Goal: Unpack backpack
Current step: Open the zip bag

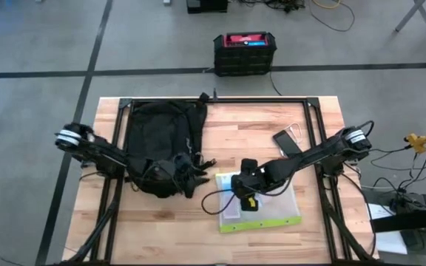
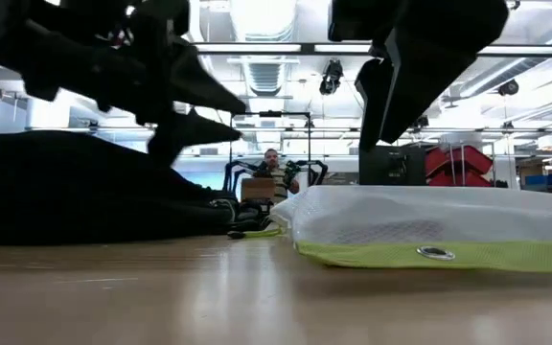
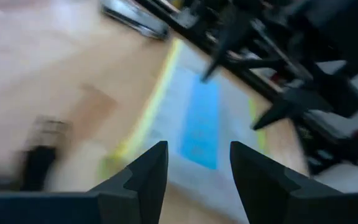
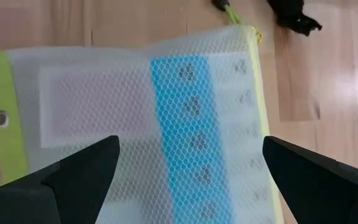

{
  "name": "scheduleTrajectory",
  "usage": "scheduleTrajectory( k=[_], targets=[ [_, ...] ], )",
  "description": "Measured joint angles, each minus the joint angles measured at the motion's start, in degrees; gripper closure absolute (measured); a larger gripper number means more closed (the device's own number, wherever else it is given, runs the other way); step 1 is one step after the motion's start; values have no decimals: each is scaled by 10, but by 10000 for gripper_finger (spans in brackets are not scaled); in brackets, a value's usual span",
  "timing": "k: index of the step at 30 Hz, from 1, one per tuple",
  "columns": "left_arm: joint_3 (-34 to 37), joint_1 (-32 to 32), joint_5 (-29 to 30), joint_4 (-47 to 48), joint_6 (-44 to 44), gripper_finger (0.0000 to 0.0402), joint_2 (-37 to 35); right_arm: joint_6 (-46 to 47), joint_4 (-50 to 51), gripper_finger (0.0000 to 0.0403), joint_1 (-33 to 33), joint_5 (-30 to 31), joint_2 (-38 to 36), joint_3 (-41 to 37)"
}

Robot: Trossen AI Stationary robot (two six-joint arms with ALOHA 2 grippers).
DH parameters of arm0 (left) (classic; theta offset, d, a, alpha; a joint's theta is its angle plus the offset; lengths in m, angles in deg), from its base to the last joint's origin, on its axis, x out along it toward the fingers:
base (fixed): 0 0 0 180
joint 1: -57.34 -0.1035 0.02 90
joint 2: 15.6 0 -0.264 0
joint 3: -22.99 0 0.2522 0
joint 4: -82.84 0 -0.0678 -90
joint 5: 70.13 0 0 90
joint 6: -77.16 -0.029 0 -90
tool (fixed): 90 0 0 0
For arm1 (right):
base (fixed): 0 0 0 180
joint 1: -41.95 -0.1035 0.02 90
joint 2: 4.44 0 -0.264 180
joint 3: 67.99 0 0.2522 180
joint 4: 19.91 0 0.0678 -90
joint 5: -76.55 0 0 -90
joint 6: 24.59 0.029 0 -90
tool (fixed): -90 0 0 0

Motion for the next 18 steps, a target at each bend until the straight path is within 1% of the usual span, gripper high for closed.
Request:
scheduleTrajectory(
  k=[4,6,8,13,15,18],
  targets=[
    [-33,0,-34,1,5,211,85,-4,17,18,25,-20,3,0],
    [-46,-1,-43,-2,5,192,113,-21,34,18,36,-21,7,0],
    [-55,-1,-42,-6,3,172,135,-39,36,18,48,-42,13,0],
    [-59,-1,-42,-7,9,132,151,-87,41,18,72,-132,39,-1],
    [-55,-3,-45,-6,13,122,151,-109,37,18,73,-140,49,-1],
    [-50,-10,-59,-6,13,114,151,-136,40,18,79,-134,65,0]
  ],
)
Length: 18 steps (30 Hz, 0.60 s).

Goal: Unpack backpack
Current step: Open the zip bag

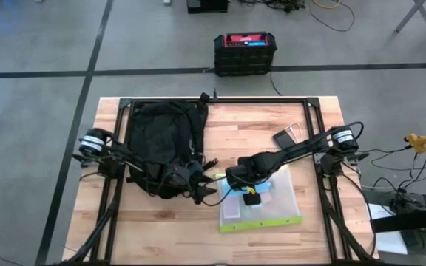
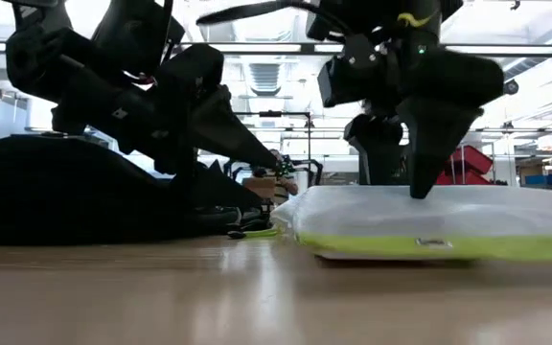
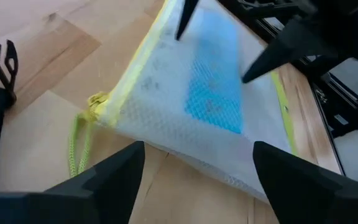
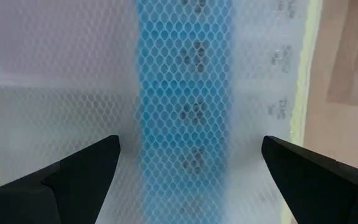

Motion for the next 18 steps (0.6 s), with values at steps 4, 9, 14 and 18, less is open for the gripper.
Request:
scheduleTrajectory(
  k=[4,9,14,18],
  targets=[
    [3,-7,-4,13,-3,116,0,-2,0,18,11,-3,8,3],
    [3,-11,-27,18,-6,122,0,-6,14,18,9,-3,9,20],
    [3,-28,-64,33,-41,119,0,5,42,18,4,1,10,59],
    [-3,-51,-65,74,-167,118,-3,21,62,18,0,3,10,77]
  ],
)
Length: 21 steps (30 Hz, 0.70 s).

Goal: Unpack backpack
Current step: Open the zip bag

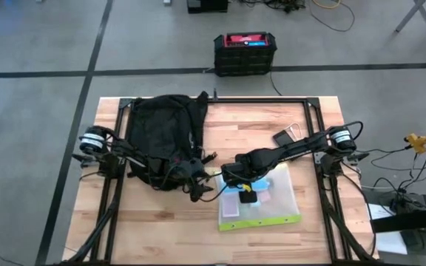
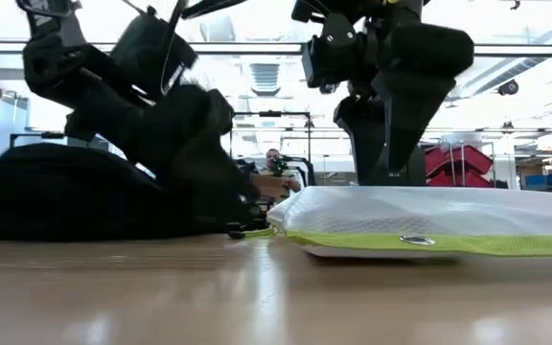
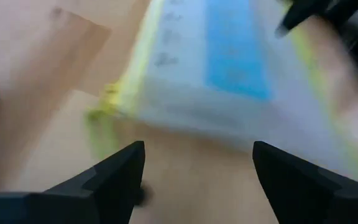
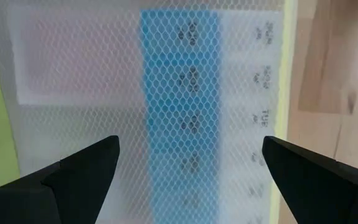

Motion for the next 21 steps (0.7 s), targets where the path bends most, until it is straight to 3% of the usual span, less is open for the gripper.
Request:
scheduleTrajectory(
  k=[3,6,10,16,21],
  targets=[
    [-32,-15,-11,88,-100,122,-13,15,6,18,-5,2,0,3],
    [-100,-27,-1,238,-221,125,-22,32,27,18,-15,7,0,3],
    [-193,-48,8,393,-308,126,-2,68,40,18,-32,43,0,3],
    [-239,-83,-39,405,-363,125,32,110,33,18,-56,107,0,2],
    [-247,-74,-57,395,-401,126,34,132,28,18,-71,118,0,2]
  ],
)
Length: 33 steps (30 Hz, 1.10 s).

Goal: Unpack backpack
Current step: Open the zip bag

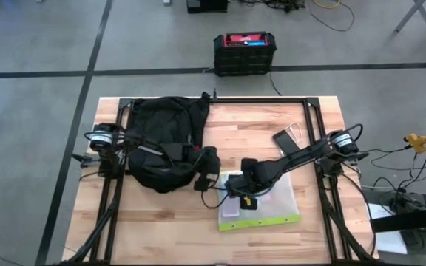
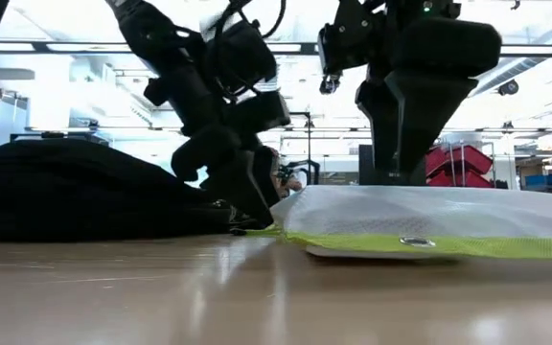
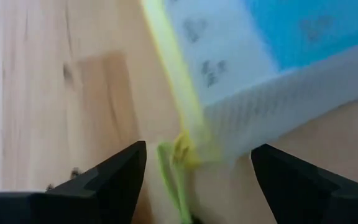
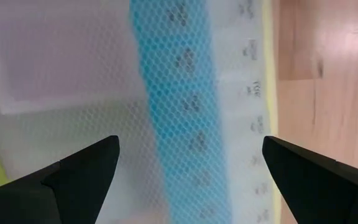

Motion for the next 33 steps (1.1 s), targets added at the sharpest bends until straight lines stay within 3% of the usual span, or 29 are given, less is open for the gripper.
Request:
scheduleTrajectory(
  k=[6,8,10,14,16,21,28,33],
  targets=[
    [5,21,6,-56,-7,129,9,15,-4,18,-1,28,-1,0],
    [5,29,19,-76,-6,148,12,18,-3,18,-1,41,-1,0],
    [5,35,48,-74,-3,190,17,19,3,18,-1,46,-1,0],
    [5,36,89,-70,31,336,20,14,23,18,-1,61,-4,0],
    [5,36,92,-75,50,381,15,13,35,18,0,72,-10,0],
    [5,41,136,-65,29,399,-27,16,61,18,3,116,-37,0],
    [-27,63,348,10,-200,401,-167,2,79,18,5,181,-109,1],
    [-67,83,363,17,-258,401,-232,-38,61,18,13,245,-160,16]
  ],
)
